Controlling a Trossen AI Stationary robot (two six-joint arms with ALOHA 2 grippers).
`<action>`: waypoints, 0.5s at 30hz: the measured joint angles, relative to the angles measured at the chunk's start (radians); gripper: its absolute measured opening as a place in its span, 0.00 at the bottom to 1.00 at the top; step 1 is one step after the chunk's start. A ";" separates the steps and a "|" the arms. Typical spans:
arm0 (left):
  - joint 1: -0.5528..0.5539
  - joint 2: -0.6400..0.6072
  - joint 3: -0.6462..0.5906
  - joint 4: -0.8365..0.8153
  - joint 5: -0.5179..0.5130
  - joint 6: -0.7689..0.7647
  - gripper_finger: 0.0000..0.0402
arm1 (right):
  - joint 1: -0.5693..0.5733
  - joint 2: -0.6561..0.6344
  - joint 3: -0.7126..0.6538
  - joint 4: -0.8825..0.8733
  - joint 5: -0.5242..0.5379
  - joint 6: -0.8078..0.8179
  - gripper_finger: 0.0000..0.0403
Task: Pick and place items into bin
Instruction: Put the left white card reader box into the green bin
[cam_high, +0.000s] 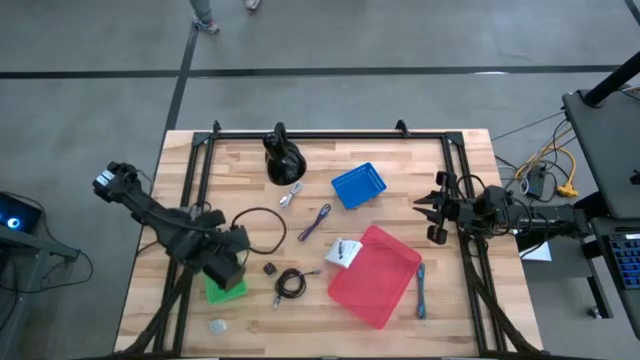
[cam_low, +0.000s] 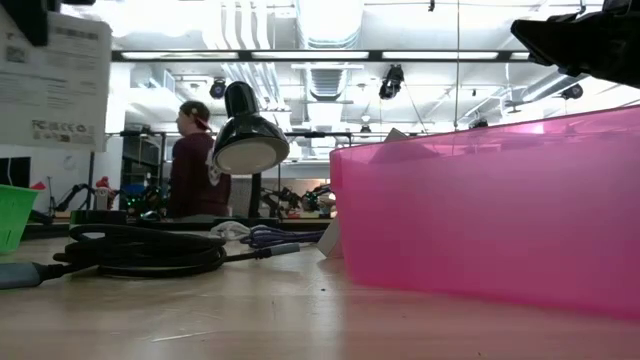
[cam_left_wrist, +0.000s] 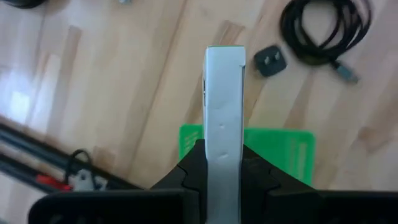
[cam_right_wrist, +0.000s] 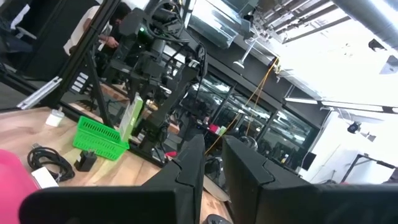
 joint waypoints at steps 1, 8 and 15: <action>-0.012 0.000 0.001 -0.018 -0.003 -0.002 0.08 | 0.000 0.000 0.000 0.000 0.000 -0.007 0.12; -0.086 0.000 -0.017 -0.060 -0.003 -0.044 0.08 | 0.000 0.000 0.000 0.000 0.000 -0.014 0.12; -0.137 0.002 -0.042 -0.060 -0.004 -0.071 0.08 | 0.000 0.000 0.000 -0.002 0.000 -0.009 0.12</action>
